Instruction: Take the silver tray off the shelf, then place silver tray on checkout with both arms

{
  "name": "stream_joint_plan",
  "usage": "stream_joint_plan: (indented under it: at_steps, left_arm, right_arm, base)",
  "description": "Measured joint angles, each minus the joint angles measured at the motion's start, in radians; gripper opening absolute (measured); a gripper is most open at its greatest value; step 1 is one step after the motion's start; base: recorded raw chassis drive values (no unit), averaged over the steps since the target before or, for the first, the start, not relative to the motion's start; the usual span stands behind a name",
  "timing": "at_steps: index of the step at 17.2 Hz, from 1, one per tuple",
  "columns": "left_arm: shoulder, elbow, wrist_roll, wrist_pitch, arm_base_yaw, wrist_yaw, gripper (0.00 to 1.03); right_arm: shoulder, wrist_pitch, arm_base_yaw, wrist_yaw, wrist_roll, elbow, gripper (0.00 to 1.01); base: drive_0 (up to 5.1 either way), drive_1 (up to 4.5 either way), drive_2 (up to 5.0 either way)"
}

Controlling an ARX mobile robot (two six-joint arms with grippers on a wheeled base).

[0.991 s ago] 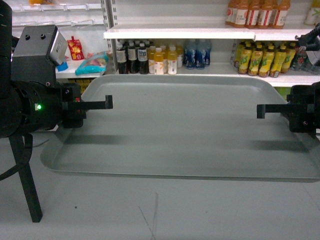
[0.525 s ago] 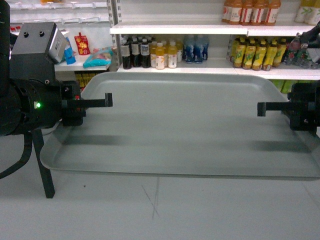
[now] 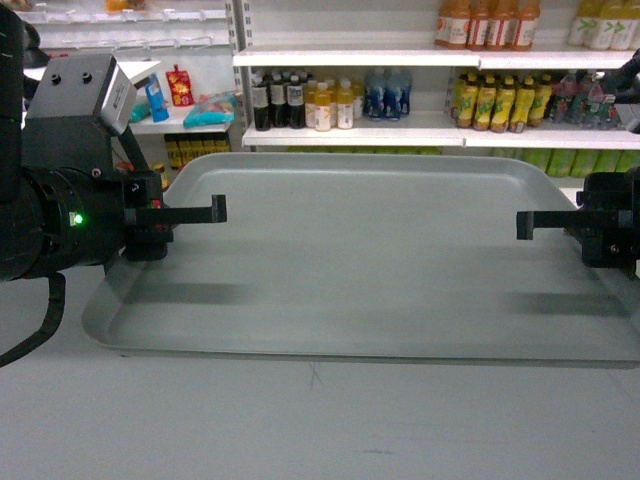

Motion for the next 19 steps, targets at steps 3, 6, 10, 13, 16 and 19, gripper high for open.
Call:
stream_joint_plan:
  at_steps: [3, 6, 10, 13, 16, 19]
  left_arm:
    - [-0.003, 0.000, 0.000, -0.001, -0.001, 0.000, 0.04]
    - [-0.003, 0.000, 0.000, 0.004, 0.000, 0.000, 0.04]
    - [-0.003, 0.000, 0.000, 0.004, -0.001, 0.000, 0.04]
    - [-0.003, 0.000, 0.000, 0.004, -0.003, 0.000, 0.04]
    - [-0.003, 0.000, 0.000, 0.004, -0.003, 0.000, 0.04]
    - [-0.003, 0.000, 0.000, 0.005, -0.003, 0.000, 0.04]
  right_arm:
    - [-0.003, -0.001, 0.000, 0.000, 0.000, 0.000, 0.03]
    - [-0.003, 0.004, 0.000, -0.001, 0.000, 0.000, 0.03]
    - [-0.003, 0.005, 0.000, -0.001, 0.000, 0.000, 0.03]
    - [-0.003, 0.004, -0.003, 0.000, -0.001, 0.000, 0.03]
    - [-0.003, 0.005, -0.001, 0.000, -0.001, 0.000, 0.03]
    - [-0.003, 0.004, -0.001, 0.000, -0.001, 0.000, 0.03]
  base:
    - [0.0, 0.00, 0.0]
    - [0.0, 0.00, 0.0]
    - [-2.2, 1.08, 1.1]
    - [-4.8, 2.62, 2.6]
    - [-4.8, 2.65, 2.6]
    - [-4.8, 2.53, 2.5]
